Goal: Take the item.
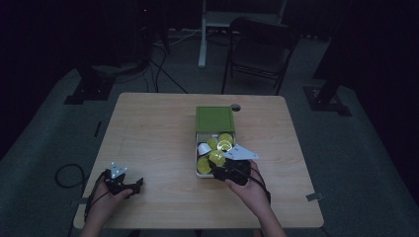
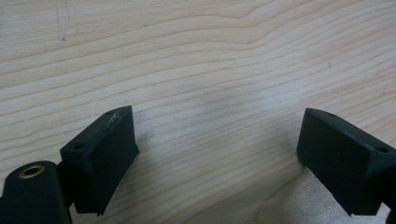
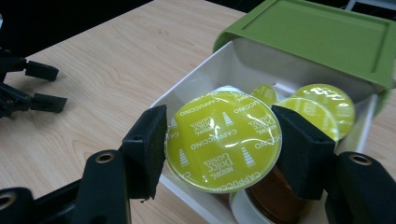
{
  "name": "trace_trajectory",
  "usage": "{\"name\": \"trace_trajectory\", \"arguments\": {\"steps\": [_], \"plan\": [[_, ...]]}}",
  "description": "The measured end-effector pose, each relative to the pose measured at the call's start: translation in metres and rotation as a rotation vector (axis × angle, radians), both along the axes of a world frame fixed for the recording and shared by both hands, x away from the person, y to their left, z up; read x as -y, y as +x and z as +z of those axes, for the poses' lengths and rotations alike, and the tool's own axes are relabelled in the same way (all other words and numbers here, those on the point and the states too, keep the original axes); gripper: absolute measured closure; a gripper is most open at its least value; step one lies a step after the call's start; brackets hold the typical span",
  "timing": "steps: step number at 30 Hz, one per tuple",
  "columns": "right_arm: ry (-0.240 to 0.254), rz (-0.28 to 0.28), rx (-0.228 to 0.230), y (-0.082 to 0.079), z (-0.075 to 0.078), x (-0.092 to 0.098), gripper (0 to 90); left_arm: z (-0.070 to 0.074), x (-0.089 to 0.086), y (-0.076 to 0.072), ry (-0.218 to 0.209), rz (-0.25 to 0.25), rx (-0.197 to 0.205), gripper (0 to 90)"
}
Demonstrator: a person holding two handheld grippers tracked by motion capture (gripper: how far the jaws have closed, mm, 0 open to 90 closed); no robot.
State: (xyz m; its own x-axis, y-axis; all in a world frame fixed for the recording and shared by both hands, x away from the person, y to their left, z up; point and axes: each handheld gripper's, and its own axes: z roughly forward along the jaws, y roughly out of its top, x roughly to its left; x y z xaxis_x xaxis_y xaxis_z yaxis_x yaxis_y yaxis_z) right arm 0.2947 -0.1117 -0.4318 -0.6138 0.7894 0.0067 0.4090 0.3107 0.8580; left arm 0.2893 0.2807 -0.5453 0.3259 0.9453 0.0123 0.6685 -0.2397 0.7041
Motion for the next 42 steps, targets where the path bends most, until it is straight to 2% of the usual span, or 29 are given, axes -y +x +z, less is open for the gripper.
{"name": "trace_trajectory", "arguments": {"steps": [1,7,19,35,36,42], "plan": [[0.002,-0.017,0.018,0.000,0.005,0.008,38.8,0.000,0.000,0.000,0.000,0.000,-0.001,12.5],[0.021,-0.071,0.045,0.001,0.016,0.028,38.8,0.000,0.000,0.000,0.000,0.000,-0.001,12.5],[0.020,-0.144,0.058,0.002,0.017,0.057,38.8,0.000,0.000,0.000,0.000,0.000,0.000,12.5],[-0.002,-0.253,0.047,0.006,-0.003,0.090,38.7,0.000,0.000,0.000,0.000,0.000,0.000,12.5],[-0.005,-0.276,0.045,0.007,-0.006,0.095,38.7,0.000,0.000,0.000,0.000,0.000,0.000,12.5],[-0.016,-0.323,0.032,0.012,-0.020,0.108,38.8,0.000,0.000,0.000,0.000,0.000,0.000,12.5]]}}
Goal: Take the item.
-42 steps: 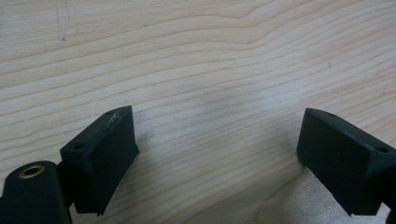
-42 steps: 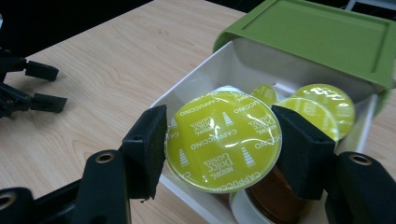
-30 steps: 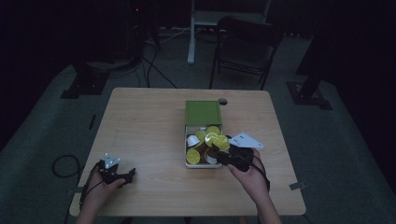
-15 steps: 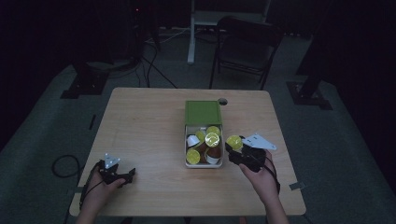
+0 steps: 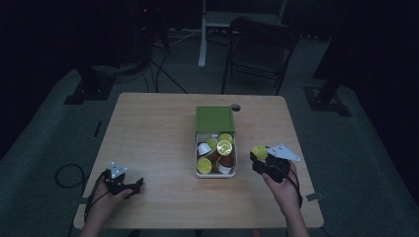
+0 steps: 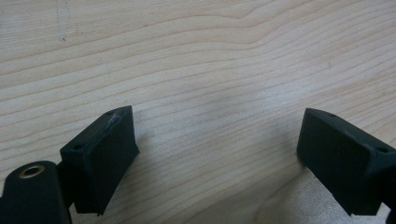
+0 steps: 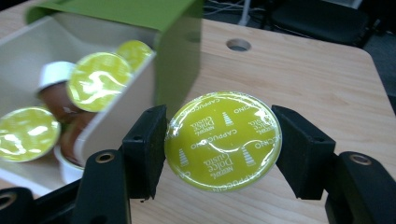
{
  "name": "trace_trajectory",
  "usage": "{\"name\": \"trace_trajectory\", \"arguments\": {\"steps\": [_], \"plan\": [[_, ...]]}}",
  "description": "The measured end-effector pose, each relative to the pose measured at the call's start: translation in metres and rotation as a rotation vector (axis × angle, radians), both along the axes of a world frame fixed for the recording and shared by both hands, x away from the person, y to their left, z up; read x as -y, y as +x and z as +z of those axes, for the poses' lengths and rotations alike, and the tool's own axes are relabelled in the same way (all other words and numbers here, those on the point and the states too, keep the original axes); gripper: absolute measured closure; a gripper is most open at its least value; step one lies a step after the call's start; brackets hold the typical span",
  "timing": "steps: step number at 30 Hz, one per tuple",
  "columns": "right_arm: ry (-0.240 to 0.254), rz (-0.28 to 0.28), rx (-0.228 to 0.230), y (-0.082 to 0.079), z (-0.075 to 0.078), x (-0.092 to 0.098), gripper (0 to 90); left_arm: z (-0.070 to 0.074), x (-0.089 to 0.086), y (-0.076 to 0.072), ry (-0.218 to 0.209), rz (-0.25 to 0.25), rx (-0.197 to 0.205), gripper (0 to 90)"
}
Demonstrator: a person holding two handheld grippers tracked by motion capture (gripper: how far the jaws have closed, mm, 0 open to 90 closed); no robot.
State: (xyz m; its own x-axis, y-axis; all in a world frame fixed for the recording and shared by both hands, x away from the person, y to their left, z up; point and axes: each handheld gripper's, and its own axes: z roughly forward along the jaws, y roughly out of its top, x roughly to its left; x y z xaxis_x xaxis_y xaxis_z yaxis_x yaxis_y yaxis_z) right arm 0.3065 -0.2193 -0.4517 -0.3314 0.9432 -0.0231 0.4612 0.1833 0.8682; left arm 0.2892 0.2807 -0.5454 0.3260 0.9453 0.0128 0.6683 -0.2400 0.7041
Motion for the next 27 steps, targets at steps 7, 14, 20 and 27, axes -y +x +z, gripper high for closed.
{"name": "trace_trajectory", "arguments": {"steps": [7,14,20,27], "plan": [[0.000,-0.060,-0.019,0.006,-0.014,0.018,38.7,0.000,0.000,0.000,-0.002,0.001,0.001,12.5],[-0.027,-0.123,-0.026,0.008,-0.025,0.036,38.7,0.000,0.000,0.000,-0.002,0.001,0.001,12.5],[-0.019,-0.162,-0.058,0.009,-0.038,0.051,38.7,0.000,0.000,0.000,-0.002,0.001,0.001,12.5],[-0.016,-0.196,-0.092,0.011,-0.052,0.063,38.7,0.000,0.000,0.000,-0.002,0.001,0.001,12.5]]}}
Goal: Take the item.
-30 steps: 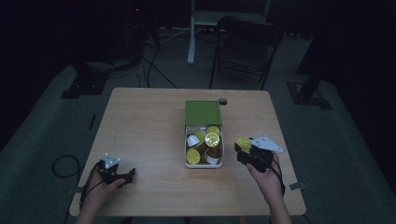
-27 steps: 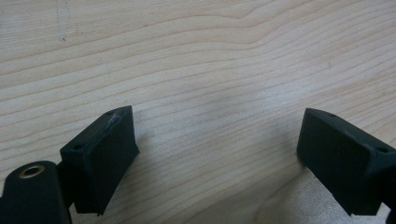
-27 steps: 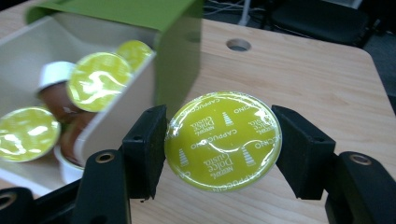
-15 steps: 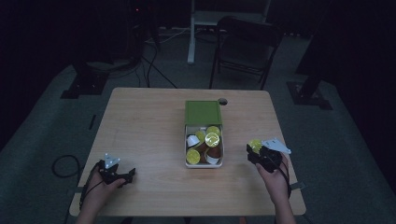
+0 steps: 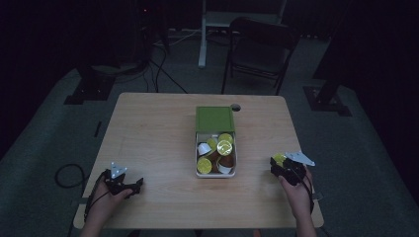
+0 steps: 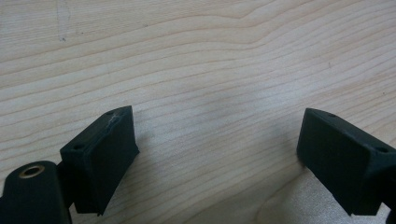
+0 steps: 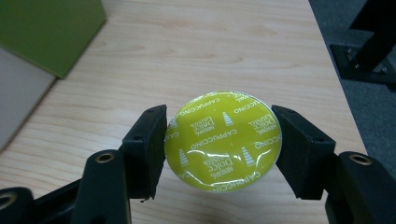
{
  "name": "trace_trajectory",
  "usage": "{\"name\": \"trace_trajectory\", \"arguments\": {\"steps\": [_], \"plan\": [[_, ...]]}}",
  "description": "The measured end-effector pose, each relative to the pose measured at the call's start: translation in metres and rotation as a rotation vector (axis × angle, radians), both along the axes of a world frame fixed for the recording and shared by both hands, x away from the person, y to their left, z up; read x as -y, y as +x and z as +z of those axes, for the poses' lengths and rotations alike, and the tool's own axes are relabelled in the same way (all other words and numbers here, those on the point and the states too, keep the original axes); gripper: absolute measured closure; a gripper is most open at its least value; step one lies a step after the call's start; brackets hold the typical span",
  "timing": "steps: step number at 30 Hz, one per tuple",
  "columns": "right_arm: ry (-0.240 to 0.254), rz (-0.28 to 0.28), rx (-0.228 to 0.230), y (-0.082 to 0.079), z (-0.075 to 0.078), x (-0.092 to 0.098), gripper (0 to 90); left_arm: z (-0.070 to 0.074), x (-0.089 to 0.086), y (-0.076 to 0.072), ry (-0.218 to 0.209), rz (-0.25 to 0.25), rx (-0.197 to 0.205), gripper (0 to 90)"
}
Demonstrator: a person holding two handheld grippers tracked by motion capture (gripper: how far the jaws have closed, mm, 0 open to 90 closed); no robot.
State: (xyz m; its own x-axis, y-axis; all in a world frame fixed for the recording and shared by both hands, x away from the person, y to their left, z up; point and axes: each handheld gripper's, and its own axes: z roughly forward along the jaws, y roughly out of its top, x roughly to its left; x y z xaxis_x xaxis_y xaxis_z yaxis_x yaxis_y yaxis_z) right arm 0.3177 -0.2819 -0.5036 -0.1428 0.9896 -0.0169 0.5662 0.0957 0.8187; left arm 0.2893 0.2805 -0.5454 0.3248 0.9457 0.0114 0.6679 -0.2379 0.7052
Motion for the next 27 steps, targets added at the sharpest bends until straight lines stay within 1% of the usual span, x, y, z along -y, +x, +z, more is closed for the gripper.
{"name": "trace_trajectory", "arguments": {"steps": [7,14,19,27], "plan": [[-0.003,-0.029,-0.037,0.001,-0.011,0.009,38.7,0.000,0.000,0.000,0.000,0.000,0.000,12.5],[-0.008,-0.044,-0.061,0.002,-0.018,0.013,38.7,0.000,0.000,0.000,0.000,0.000,0.000,12.5],[-0.019,-0.041,-0.071,0.002,-0.021,0.013,38.6,0.000,0.000,0.000,0.000,0.000,0.000,12.5],[-0.006,-0.038,-0.101,0.004,-0.027,0.013,38.5,0.000,0.000,0.000,0.000,0.000,0.000,12.5]]}}
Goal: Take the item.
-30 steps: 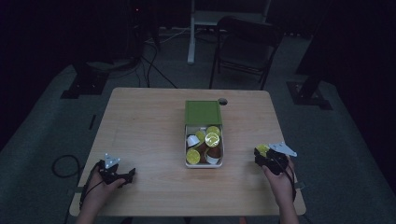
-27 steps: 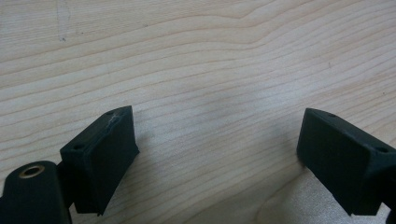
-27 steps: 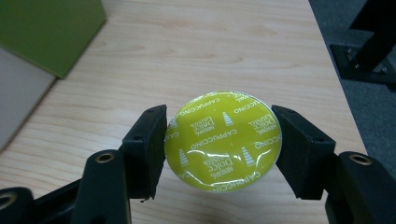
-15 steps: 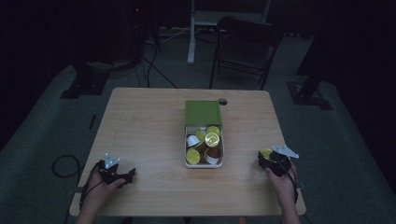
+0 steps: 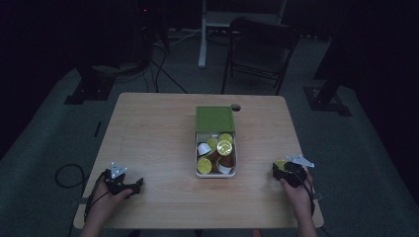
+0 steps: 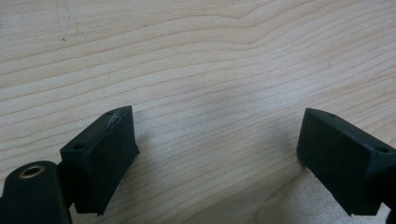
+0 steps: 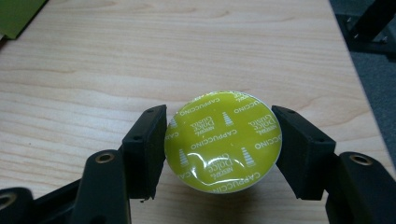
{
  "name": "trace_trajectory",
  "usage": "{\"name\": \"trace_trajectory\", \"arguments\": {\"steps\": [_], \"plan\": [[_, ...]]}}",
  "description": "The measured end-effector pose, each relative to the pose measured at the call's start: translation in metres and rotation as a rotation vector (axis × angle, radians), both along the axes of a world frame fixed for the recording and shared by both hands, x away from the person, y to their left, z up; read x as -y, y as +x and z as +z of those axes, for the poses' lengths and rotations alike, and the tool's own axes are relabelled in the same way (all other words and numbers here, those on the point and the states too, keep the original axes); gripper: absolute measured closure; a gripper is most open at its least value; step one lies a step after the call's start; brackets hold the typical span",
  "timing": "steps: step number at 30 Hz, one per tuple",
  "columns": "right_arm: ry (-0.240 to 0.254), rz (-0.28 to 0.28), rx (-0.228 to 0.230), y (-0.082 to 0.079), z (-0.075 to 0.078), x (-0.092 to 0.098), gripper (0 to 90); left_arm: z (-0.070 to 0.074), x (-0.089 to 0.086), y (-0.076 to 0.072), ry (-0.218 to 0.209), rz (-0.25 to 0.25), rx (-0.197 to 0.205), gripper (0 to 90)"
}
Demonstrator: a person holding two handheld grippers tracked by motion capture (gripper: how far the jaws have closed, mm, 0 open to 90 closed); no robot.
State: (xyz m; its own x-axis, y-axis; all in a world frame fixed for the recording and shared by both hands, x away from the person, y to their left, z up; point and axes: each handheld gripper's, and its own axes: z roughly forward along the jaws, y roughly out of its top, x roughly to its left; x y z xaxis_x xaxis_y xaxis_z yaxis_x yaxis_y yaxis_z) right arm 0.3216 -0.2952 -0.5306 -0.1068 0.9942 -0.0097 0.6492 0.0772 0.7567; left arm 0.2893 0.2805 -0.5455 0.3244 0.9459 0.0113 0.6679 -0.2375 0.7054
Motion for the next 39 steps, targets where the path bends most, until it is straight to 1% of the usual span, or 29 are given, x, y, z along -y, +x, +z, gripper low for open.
{"name": "trace_trajectory", "arguments": {"steps": [3,7,13,16,22,30,36,39], "plan": [[0.006,-0.006,-0.002,0.001,-0.001,0.000,38.5,0.000,0.000,0.000,0.000,0.000,0.000,12.5],[0.002,-0.005,-0.001,0.001,-0.001,0.000,37.7,0.000,0.000,0.000,0.000,0.000,0.000,12.5],[0.017,0.017,-0.007,0.002,-0.002,-0.002,26.5,0.000,0.000,0.000,0.000,0.000,0.000,12.5],[0.017,0.032,-0.005,0.001,0.000,-0.004,23.4,0.000,0.000,0.000,0.000,0.000,0.000,12.5],[0.043,0.036,0.039,0.000,0.010,-0.004,22.1,0.000,0.000,0.000,0.000,0.000,0.000,12.5],[0.034,0.056,0.079,-0.002,0.023,-0.007,19.6,0.000,0.000,0.000,0.000,0.000,0.000,12.5],[0.043,0.085,0.102,-0.005,0.029,-0.011,19.4,0.000,0.000,0.000,0.000,0.000,0.000,12.5],[0.059,0.125,0.121,-0.007,0.035,-0.017,19.4,0.000,0.000,0.000,0.000,0.000,0.000,12.5]]}}
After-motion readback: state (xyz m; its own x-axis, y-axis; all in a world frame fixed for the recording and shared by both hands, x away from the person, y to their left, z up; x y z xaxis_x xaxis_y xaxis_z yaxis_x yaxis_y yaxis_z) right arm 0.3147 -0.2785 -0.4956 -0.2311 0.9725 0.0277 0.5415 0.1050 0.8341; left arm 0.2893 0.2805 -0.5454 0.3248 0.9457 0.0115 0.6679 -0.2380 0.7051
